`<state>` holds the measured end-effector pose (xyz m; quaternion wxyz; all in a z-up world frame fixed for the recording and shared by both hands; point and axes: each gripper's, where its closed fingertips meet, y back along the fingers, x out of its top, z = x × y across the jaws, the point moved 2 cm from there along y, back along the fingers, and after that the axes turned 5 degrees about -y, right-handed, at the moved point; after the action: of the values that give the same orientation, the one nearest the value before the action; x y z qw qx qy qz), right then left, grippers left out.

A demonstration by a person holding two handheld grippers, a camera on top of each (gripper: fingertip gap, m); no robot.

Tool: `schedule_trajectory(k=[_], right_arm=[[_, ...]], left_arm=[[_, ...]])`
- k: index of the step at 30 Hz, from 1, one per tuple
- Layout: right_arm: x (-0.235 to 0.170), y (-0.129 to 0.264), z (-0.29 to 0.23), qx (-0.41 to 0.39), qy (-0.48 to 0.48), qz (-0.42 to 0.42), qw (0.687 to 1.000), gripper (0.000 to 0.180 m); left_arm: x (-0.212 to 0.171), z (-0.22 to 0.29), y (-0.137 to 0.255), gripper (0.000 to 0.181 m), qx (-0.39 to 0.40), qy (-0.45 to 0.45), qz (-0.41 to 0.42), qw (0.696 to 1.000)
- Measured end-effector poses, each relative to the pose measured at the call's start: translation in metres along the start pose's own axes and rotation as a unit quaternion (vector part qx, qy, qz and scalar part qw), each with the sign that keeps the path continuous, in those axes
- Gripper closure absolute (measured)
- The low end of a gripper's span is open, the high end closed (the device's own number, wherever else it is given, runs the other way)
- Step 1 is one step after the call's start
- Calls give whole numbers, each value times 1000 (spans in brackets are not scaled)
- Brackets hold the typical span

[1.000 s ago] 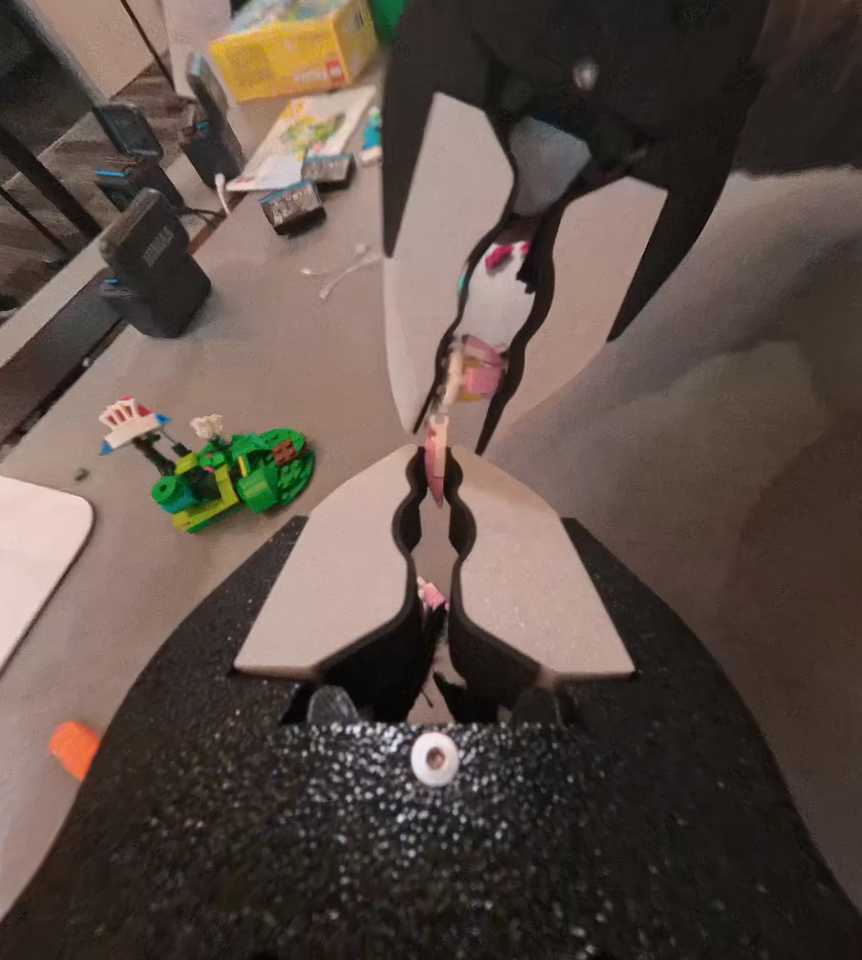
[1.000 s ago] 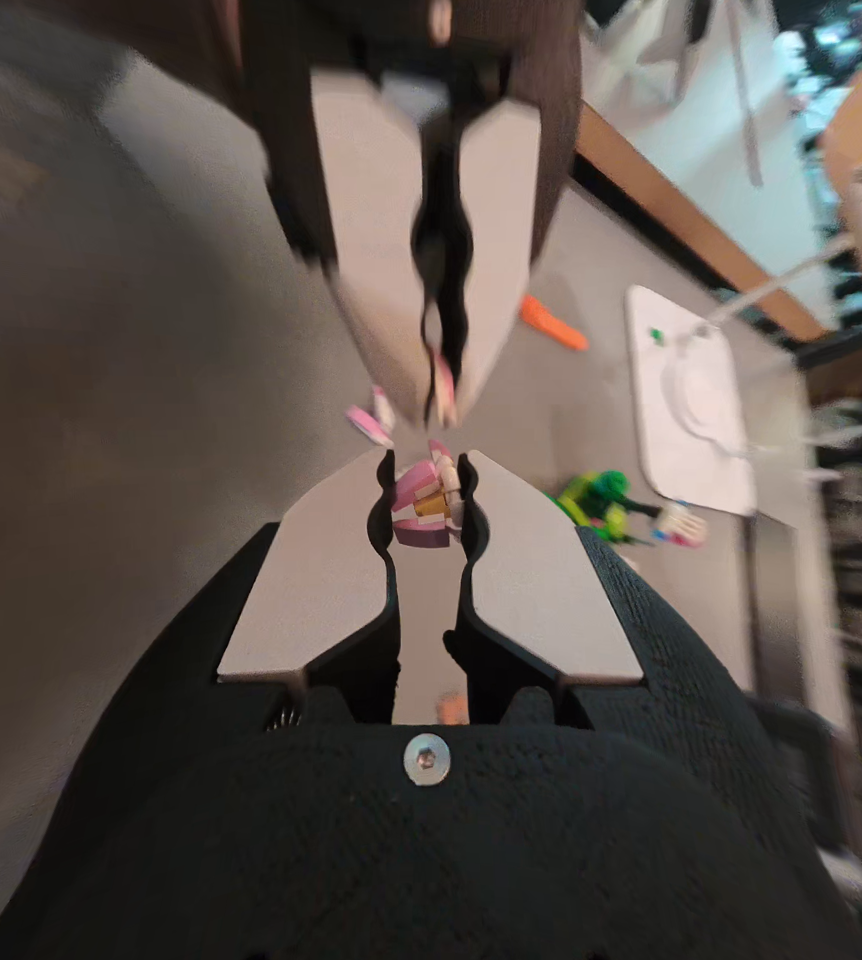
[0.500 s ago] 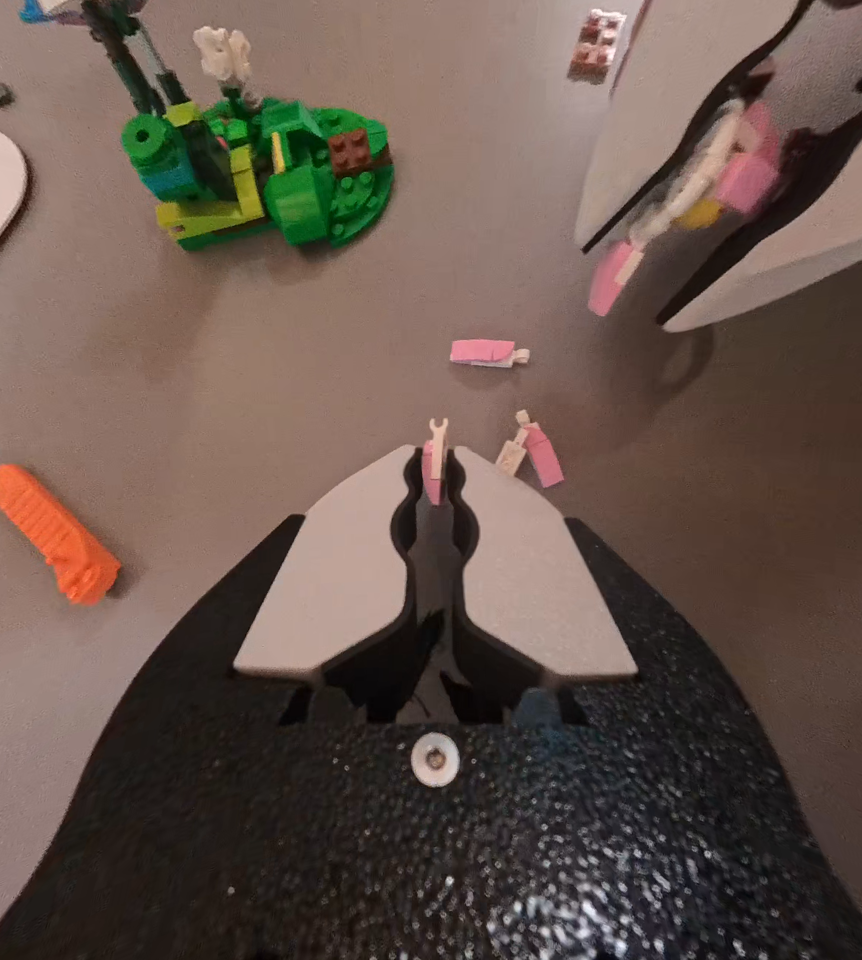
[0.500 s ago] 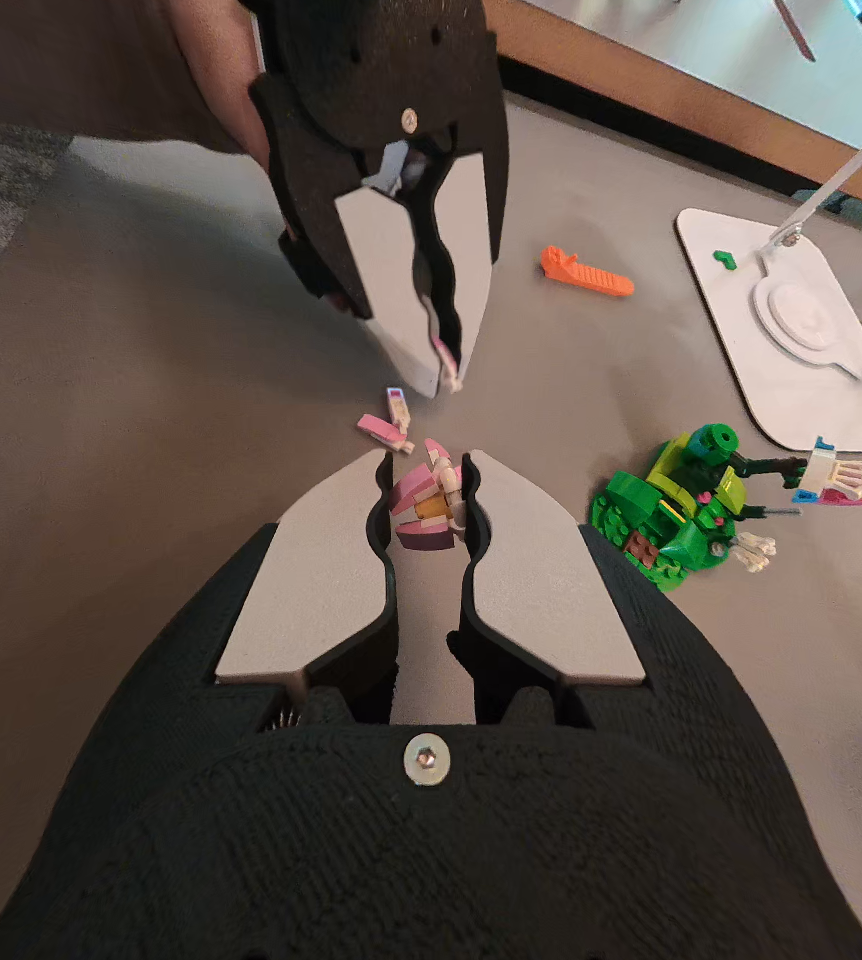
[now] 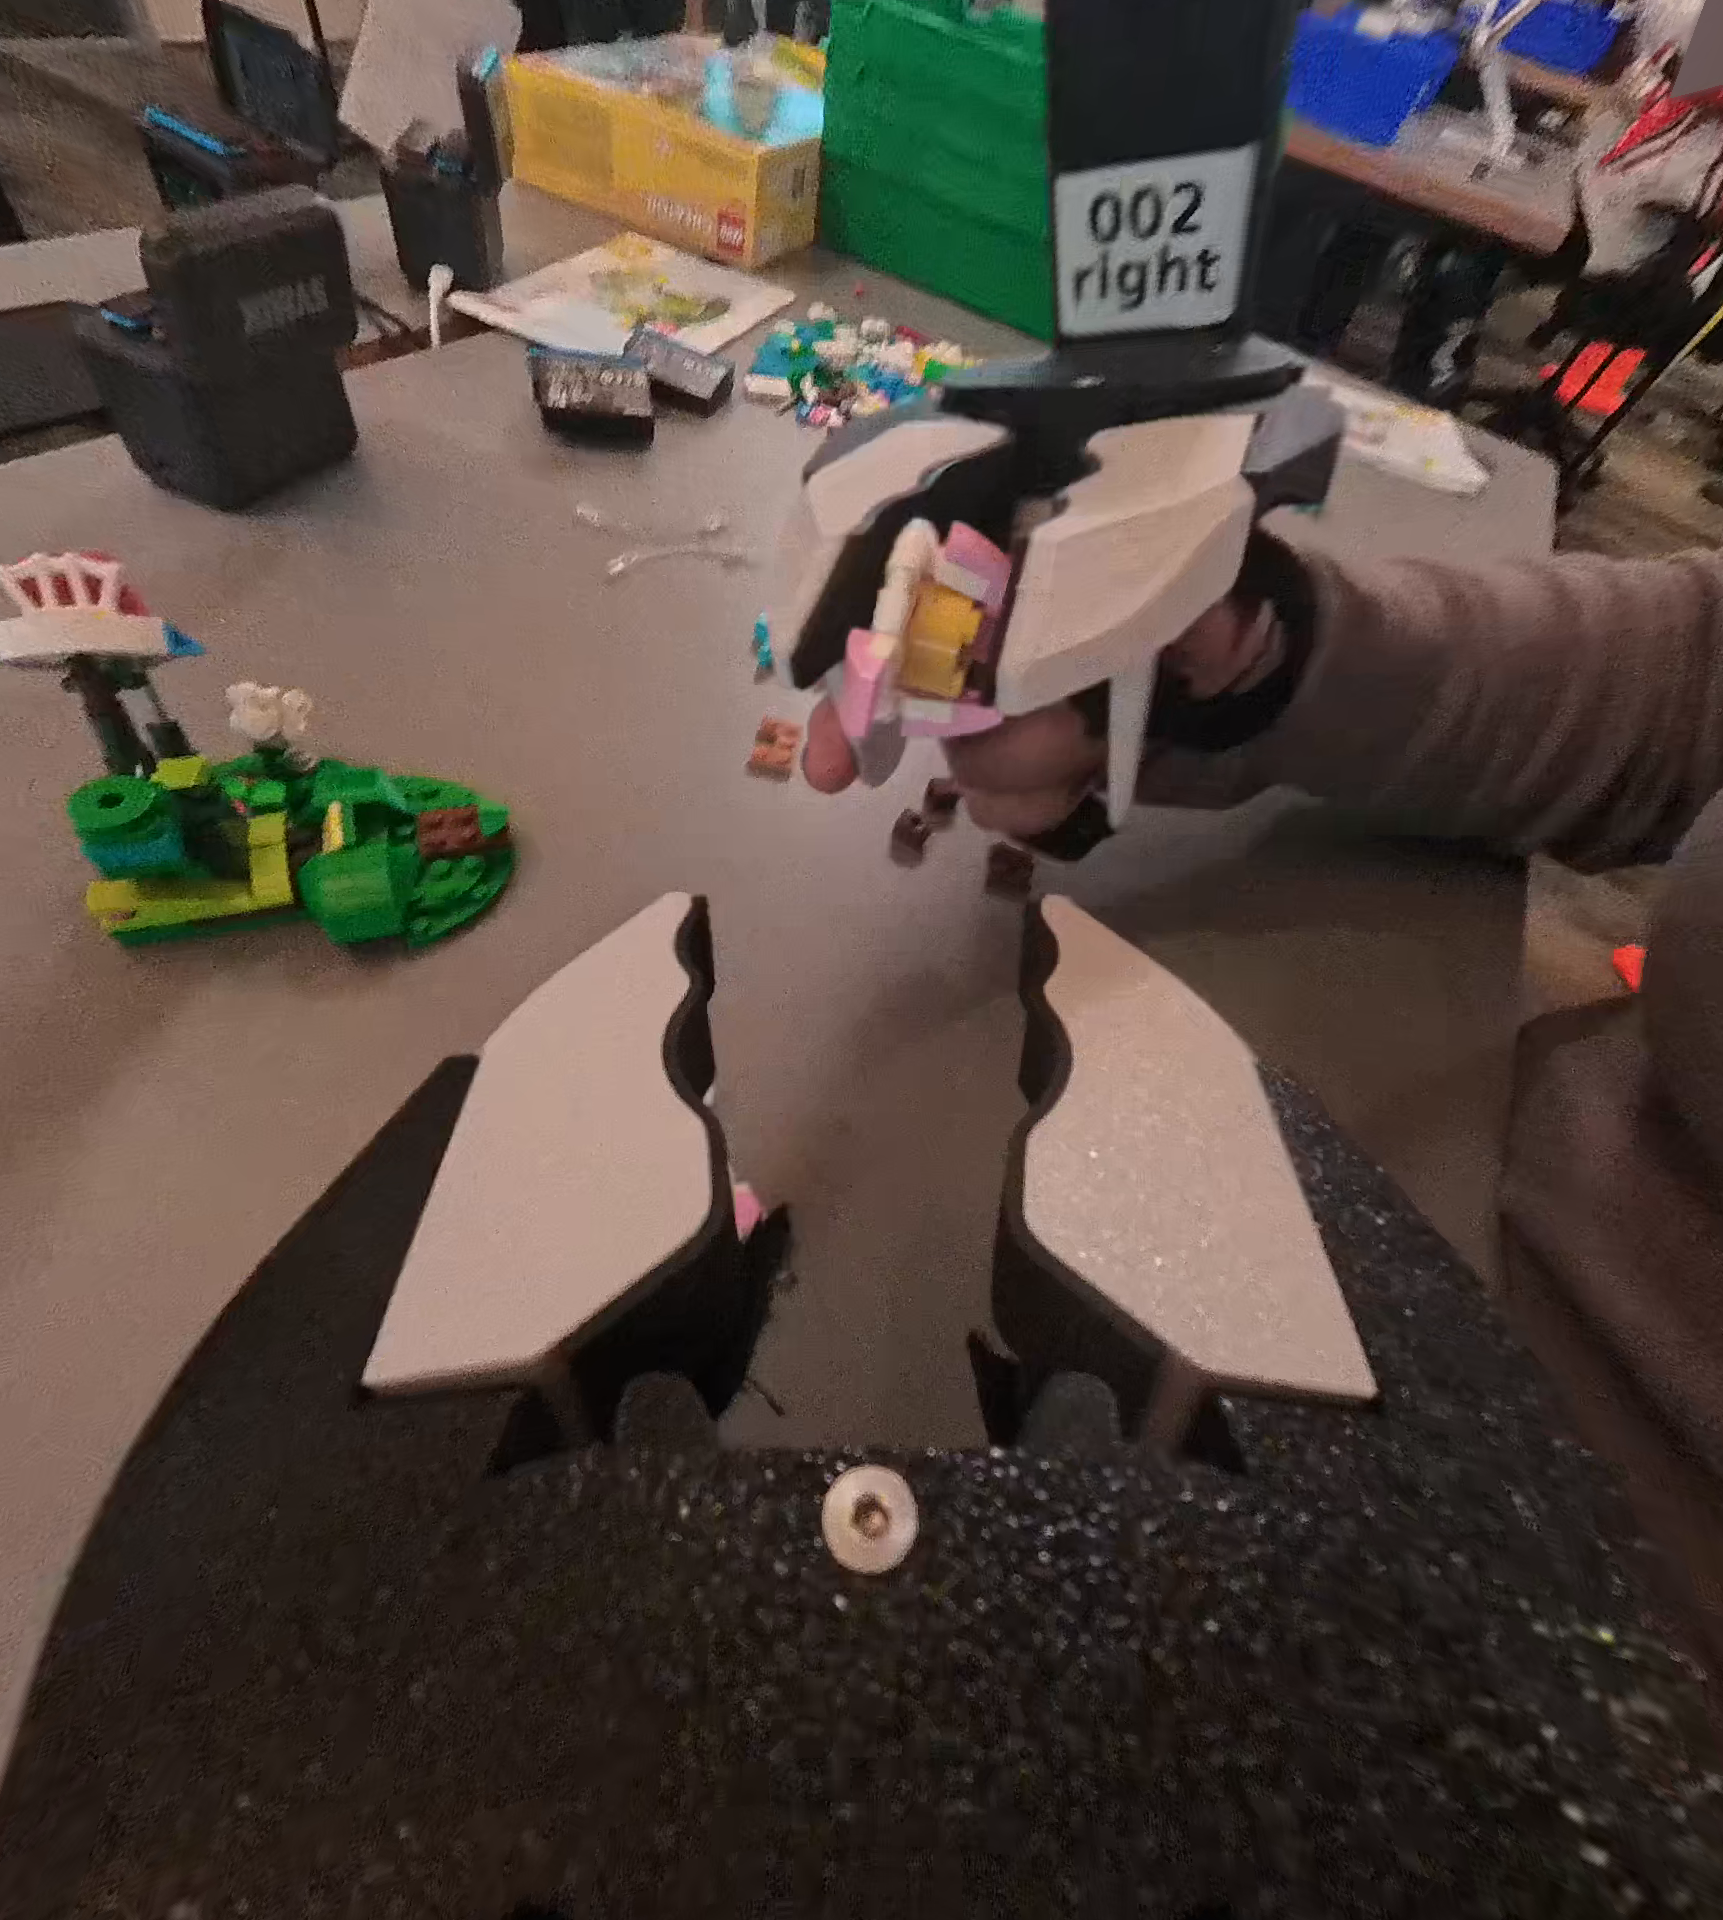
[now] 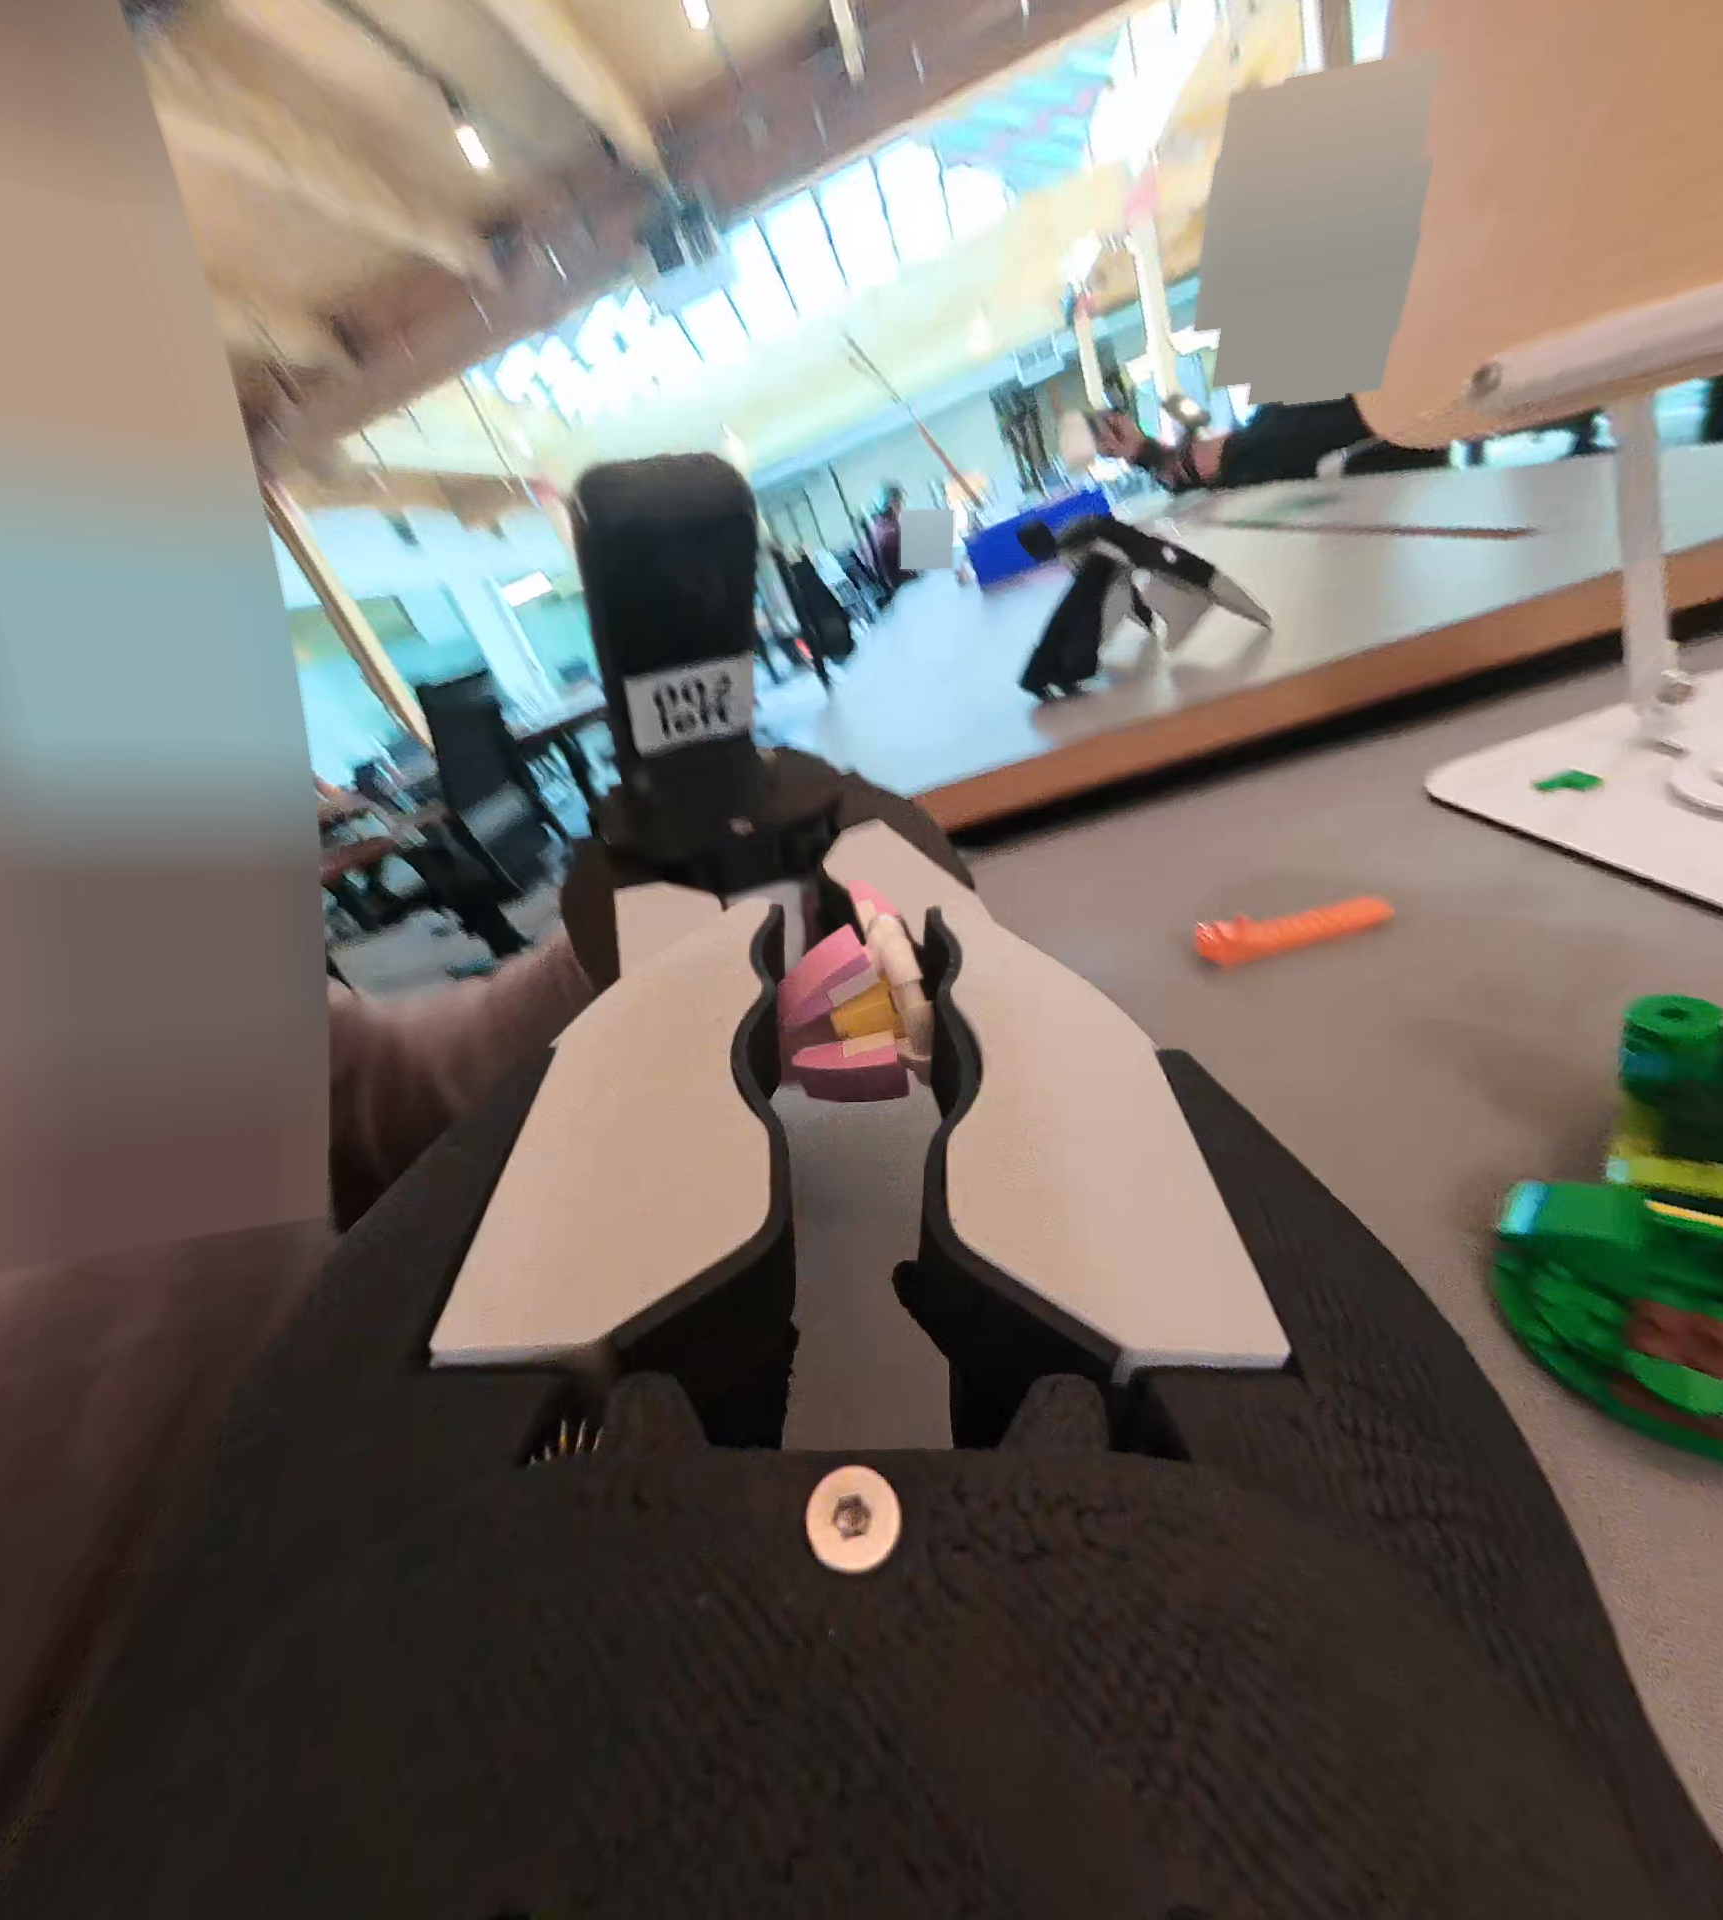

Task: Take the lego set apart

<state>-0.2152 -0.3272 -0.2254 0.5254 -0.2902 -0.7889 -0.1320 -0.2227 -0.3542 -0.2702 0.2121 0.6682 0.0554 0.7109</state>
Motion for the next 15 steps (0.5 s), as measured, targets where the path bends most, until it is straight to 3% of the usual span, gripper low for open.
schedule_trajectory(k=[1, 6, 9, 11, 15], right_arm=[[4, 0, -3, 18, -18, 19, 999, 156], [3, 2, -6, 38, -25, 14, 999, 156], [-4, 6, -5, 19, 7, -32, 999, 156], [-12, 7, -6, 10, 37, -80, 996, 156], [-22, 3, -11, 1, 84, -147, 986, 156]], left_arm=[[5, 4, -3, 124, -7, 7, 19, 1000], [17, 1, 0, 128, 7, -3, 64, 998], [24, -2, 14, 144, 22, -37, 93, 995], [23, -1, 15, 157, 37, -76, 75, 994], [18, 7, 3, 164, 44, -139, 24, 989]])
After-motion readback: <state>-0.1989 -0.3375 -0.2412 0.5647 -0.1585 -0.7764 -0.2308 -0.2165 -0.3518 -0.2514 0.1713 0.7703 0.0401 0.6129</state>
